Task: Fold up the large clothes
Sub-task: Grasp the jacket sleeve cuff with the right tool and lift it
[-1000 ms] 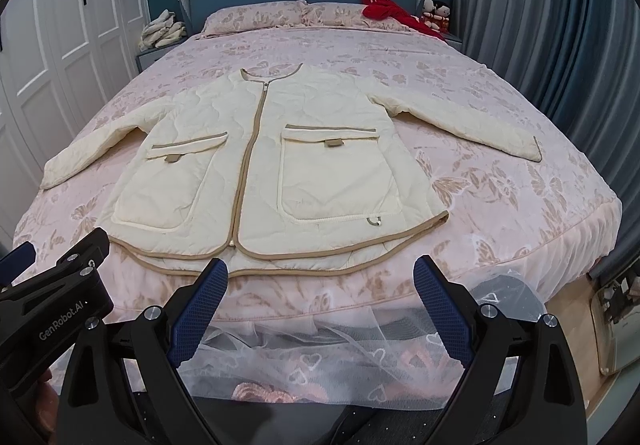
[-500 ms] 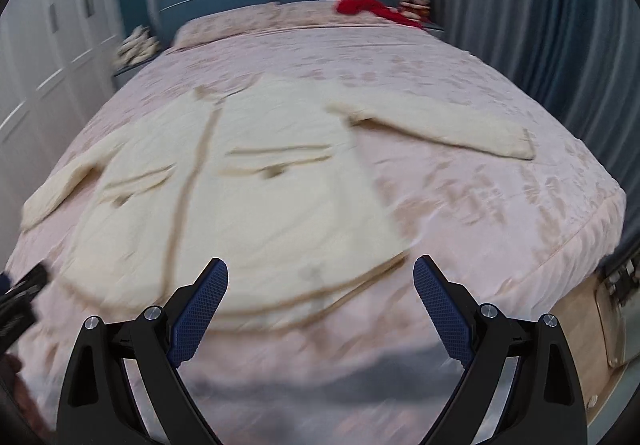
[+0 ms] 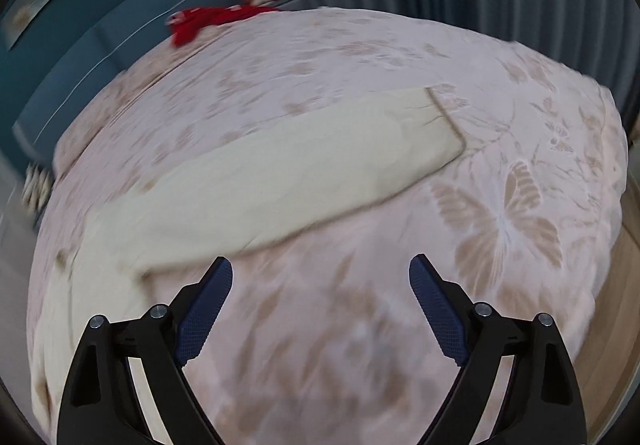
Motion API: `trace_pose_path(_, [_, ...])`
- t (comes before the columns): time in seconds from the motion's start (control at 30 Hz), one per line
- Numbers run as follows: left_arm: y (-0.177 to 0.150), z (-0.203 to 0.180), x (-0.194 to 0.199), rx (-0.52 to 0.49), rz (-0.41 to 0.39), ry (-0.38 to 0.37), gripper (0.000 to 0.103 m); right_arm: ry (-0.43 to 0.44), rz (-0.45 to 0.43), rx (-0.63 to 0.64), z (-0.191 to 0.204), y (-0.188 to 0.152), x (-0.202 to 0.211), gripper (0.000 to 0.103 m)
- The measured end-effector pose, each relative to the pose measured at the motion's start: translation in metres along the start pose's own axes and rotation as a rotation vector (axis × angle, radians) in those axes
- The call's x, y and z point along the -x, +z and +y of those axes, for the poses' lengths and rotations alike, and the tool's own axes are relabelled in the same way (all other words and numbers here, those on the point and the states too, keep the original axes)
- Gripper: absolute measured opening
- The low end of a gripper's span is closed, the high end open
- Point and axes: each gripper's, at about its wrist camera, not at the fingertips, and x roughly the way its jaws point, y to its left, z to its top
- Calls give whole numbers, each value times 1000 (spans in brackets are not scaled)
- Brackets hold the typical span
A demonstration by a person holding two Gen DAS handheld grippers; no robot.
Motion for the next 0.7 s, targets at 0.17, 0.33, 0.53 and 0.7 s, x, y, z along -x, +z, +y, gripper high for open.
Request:
trace_pose_path(0.17, [6,-14,-20,-27,9,-1,98,-77,-29,-76,-29,31,-46,86])
trace_pose_path(0.33, [9,-21,-39,-47,33,13,98,-144,-31,-165,-56,50,-80,80])
trace_pose_path(0.53, [10,-18,-55,-44,53,32,98,-123,-13,-159,-44,69,-103,39])
trace_pose_path(0.7, [14,-9,-63,-26,52,45,98,51,-106,-60,24,82,-66,10])
